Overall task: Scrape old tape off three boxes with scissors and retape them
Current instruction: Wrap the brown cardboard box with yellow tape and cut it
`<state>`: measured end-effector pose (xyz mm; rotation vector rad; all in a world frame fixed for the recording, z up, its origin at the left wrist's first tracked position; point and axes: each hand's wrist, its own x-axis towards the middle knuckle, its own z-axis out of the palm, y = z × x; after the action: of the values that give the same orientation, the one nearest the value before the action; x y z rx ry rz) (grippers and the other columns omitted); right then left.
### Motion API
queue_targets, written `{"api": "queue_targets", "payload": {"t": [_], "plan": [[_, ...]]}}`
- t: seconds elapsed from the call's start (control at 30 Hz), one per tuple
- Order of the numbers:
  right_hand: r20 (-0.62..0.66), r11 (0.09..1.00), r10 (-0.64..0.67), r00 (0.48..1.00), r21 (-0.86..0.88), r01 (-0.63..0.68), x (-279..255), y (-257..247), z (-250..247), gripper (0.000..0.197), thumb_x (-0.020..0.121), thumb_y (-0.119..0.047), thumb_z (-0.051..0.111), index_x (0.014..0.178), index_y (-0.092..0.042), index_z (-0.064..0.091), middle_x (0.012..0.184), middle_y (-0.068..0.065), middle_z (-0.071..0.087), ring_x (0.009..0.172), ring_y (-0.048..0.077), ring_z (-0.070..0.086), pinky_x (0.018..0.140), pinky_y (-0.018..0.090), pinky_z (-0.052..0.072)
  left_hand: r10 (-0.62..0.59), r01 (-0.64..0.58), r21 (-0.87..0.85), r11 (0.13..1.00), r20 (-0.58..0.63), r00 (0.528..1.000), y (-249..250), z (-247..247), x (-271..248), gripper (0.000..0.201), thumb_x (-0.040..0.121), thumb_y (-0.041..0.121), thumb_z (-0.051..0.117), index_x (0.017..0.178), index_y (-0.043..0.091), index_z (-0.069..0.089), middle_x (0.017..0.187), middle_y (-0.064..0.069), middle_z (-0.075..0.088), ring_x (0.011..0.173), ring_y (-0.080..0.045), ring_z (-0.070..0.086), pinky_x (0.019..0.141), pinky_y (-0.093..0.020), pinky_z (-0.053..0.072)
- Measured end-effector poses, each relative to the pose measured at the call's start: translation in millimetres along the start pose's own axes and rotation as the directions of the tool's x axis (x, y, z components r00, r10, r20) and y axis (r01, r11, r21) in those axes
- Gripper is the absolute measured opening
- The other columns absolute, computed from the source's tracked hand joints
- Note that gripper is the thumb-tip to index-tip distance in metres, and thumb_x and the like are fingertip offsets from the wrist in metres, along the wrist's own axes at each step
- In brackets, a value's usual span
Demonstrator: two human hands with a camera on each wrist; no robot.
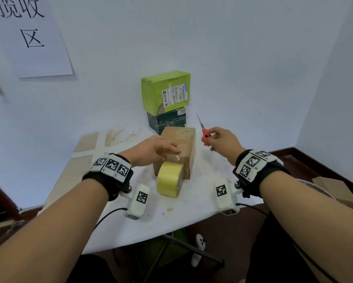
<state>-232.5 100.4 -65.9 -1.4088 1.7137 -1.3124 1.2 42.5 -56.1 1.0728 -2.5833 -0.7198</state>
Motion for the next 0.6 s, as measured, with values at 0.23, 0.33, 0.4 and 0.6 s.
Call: {"api": "queue_targets", "payload": {"t": [0.23,0.33,0.4,0.6], "plan": [[0.255,0.958,-0.193,0.947,-0.161,0.238,-4,-23,43,0.026,0.095,-0.02,0.052,0.12,-0.023,0.055,0.101,0.002,0.072,0.097,0.016,0.065,0.09,0.031,0.049,-0.15,0.09,-0.326,0.941,-0.164,0.975,-2,0,-6,0.03,0.088,-0.002,0.06,0.105,0.02,0.072,0.116,0.011,0.064,0.103,-0.004,0.06,0.087,-0.016,0.046],[0.273,0.941,-0.15,0.95,-0.256,0.222,-3,-14,49,0.025,0.094,-0.025,0.05,0.118,-0.027,0.056,0.105,0.0,0.071,0.099,0.019,0.065,0.093,0.038,0.048,-0.357,0.169,-0.539,0.825,-0.265,0.896,-2,-4,-16,0.019,0.092,-0.004,0.052,0.09,0.009,0.066,0.087,-0.006,0.065,0.075,-0.015,0.061,0.074,-0.021,0.055],[0.258,0.94,-0.139,0.956,-0.268,0.209,-4,-13,50,0.024,0.094,-0.03,0.05,0.118,-0.031,0.056,0.106,-0.002,0.07,0.1,0.019,0.064,0.093,0.037,0.048,-0.457,0.31,-0.602,0.736,-0.105,0.883,-1,-3,-23,0.016,0.093,-0.003,0.049,0.091,0.003,0.064,0.085,-0.012,0.065,0.069,-0.017,0.062,0.071,-0.023,0.058],[0.244,0.887,-0.165,0.956,-0.388,0.252,-14,-17,49,0.031,0.094,-0.033,0.053,0.124,-0.026,0.055,0.111,-0.003,0.067,0.099,0.017,0.059,0.075,0.024,0.039,-0.453,0.466,-0.648,0.603,0.203,0.868,13,19,-27,0.032,0.096,0.028,0.057,0.121,0.008,0.061,0.117,-0.008,0.067,0.093,-0.018,0.067,0.083,-0.028,0.057]]}}
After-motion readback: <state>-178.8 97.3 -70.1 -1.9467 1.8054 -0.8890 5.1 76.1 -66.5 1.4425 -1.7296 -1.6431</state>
